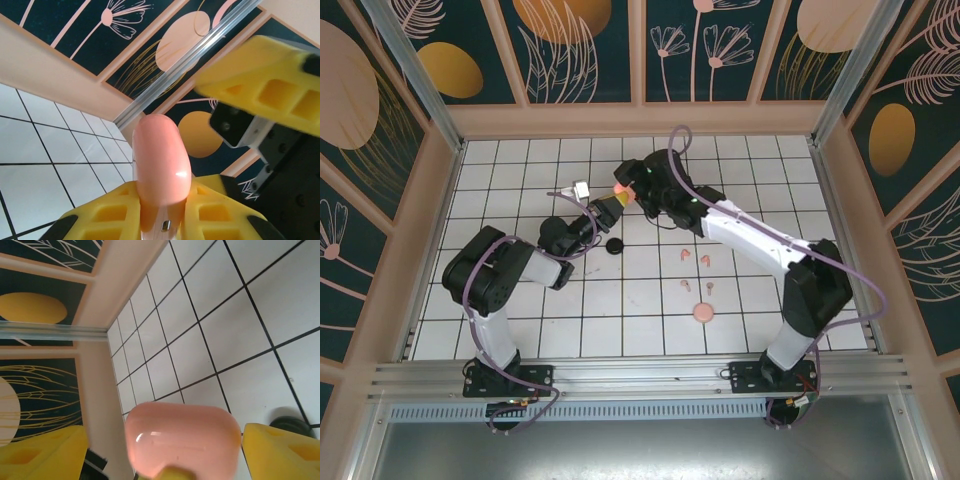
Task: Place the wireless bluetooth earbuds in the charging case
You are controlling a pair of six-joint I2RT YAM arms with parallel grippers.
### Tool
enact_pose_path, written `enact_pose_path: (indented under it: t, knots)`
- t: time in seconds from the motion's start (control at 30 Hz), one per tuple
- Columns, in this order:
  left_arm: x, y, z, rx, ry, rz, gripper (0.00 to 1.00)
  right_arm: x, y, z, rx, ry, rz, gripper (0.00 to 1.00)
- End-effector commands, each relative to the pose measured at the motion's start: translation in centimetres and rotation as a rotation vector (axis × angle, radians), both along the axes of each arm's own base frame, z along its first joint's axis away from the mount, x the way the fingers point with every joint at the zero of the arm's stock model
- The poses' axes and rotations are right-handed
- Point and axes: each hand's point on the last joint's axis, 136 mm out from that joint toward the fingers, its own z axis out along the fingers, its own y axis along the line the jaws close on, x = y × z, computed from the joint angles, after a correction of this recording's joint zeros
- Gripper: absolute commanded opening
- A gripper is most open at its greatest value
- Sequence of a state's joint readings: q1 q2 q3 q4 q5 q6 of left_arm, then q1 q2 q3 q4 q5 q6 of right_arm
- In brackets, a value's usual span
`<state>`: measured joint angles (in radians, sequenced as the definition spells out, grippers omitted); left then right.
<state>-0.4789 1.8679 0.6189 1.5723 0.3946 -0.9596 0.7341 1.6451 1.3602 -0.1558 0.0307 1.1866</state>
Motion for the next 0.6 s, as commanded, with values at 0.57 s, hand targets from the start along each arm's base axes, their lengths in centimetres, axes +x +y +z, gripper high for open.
enact_pose_path:
  t: [0.57]
  knots:
    - [-5.7, -1.4, 2.6, 0.252, -0.095, -0.404, 0.0, -6.2, -6.6, 4.1, -0.231, -0.662, 0.608, 0.8]
